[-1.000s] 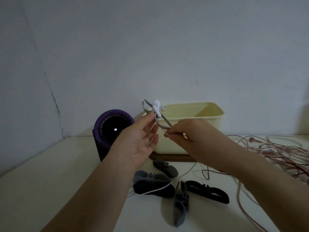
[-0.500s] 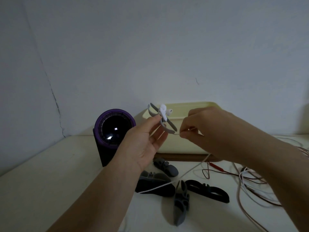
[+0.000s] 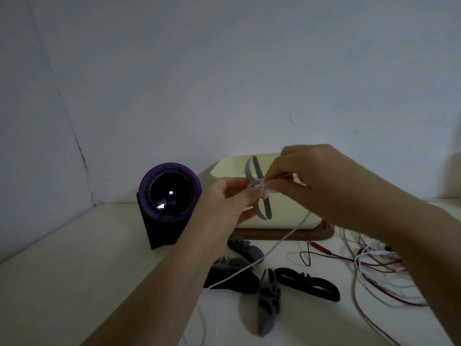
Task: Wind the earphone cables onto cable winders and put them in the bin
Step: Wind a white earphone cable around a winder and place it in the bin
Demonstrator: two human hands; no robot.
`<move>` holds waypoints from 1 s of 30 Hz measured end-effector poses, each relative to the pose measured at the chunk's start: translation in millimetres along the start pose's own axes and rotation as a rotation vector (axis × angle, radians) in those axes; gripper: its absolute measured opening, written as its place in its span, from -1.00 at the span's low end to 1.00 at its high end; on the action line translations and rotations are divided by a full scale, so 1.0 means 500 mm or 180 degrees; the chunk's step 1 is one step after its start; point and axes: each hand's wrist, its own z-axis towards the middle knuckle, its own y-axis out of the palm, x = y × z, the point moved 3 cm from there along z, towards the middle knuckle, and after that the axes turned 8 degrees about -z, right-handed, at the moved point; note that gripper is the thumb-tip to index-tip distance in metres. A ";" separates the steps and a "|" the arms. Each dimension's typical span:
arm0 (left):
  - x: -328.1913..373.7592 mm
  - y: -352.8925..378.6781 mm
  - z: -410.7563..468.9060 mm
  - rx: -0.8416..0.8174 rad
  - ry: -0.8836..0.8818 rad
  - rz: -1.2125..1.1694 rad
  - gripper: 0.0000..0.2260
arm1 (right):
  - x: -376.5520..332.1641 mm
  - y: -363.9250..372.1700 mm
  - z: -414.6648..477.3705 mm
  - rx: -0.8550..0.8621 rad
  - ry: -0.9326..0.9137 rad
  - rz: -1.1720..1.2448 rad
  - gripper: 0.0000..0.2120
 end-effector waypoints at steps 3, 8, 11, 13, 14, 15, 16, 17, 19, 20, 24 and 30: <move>0.004 0.006 -0.005 -0.0272 0.0053 0.0202 -0.86 | 0.033 -0.026 -0.001 0.0344 0.0163 0.0105 -0.80; 0.025 0.016 -0.023 -0.0686 0.0340 0.0990 -0.83 | 0.064 -0.035 -0.008 0.0587 0.0217 0.0211 -0.83; 0.041 0.013 -0.029 -0.0799 0.0505 0.1428 -0.82 | 0.063 -0.028 -0.007 0.0566 0.0226 0.0439 -0.92; 0.053 0.007 -0.031 -0.0857 0.0503 0.1415 -0.84 | 0.062 -0.026 -0.008 0.0557 0.0283 0.0671 -0.89; 0.057 0.004 -0.032 -0.0912 0.0458 0.1396 -0.84 | 0.061 -0.025 -0.008 0.0561 0.0308 0.0790 -0.83; 0.062 0.002 -0.034 -0.0979 0.0397 0.1412 -0.83 | 0.062 -0.025 -0.008 0.0560 0.0328 0.0939 -0.78; 0.067 0.001 -0.036 -0.1054 0.0345 0.1444 -0.82 | 0.065 -0.023 -0.008 0.0557 0.0337 0.1097 -0.73; 0.071 0.000 -0.039 -0.1127 0.0299 0.1464 -0.81 | 0.069 -0.021 -0.008 0.0533 0.0327 0.1245 -0.68; 0.080 -0.002 -0.044 -0.1261 0.0246 0.1509 -0.74 | 0.076 -0.017 -0.008 0.0441 0.0261 0.1489 -0.63; 0.083 -0.003 -0.047 -0.1299 0.0229 0.1539 -0.71 | 0.078 -0.014 -0.007 0.0389 0.0221 0.1587 -0.65; 0.093 -0.004 -0.053 -0.1415 0.0152 0.1482 -0.70 | 0.088 -0.002 -0.008 0.0286 0.0306 0.2118 -0.74; 0.094 0.014 -0.061 -0.1705 -0.0054 0.0578 -0.72 | 0.073 0.063 -0.007 -0.0042 0.0519 0.3139 -0.70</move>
